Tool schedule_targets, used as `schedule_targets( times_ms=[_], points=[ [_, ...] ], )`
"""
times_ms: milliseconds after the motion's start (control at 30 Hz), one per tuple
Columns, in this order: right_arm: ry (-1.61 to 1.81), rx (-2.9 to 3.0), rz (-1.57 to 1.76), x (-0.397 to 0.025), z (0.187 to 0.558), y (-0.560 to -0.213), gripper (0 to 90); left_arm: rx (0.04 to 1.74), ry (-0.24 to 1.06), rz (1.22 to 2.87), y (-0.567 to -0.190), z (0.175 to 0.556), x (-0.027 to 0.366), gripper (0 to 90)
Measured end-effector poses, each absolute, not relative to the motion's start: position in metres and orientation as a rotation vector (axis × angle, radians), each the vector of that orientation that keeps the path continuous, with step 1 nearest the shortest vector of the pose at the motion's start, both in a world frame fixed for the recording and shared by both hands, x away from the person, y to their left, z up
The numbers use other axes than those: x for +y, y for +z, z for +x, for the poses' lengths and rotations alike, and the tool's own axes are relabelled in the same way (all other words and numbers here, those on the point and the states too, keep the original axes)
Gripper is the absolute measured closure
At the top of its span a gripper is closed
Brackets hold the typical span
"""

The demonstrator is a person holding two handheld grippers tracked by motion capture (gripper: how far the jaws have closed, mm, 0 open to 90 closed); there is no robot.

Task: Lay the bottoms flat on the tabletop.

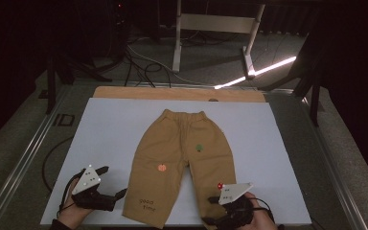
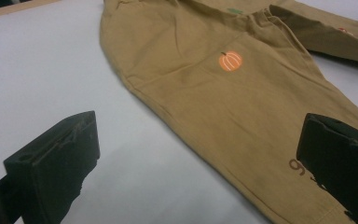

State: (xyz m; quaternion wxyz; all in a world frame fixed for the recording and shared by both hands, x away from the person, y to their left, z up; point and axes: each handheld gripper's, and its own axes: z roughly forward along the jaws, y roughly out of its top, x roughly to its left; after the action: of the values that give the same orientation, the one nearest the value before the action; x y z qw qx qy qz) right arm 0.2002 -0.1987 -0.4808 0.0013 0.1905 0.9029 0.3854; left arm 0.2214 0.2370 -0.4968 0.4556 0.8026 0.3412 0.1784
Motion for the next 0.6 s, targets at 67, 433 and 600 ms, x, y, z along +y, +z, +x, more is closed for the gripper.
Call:
schedule_targets(
  times_ms=[67, 433, 600],
  points=[
    [1.269, 2.776, 0.619, -0.206, 0.204, -0.478, 25.1, 0.840, 0.440, 1.978, -0.496, 0.222, 0.236, 0.3],
    [1.304, 2.557, 0.796, -0.235, 0.228, -0.480, 9.6, 0.828, 0.432, 1.982, -0.495, 0.222, 0.235, 0.3],
    [1.277, 2.508, 0.829, -0.244, 0.236, -0.482, 9.1, 0.817, 0.420, 1.983, -0.493, 0.223, 0.232, 0.3]
  ],
)
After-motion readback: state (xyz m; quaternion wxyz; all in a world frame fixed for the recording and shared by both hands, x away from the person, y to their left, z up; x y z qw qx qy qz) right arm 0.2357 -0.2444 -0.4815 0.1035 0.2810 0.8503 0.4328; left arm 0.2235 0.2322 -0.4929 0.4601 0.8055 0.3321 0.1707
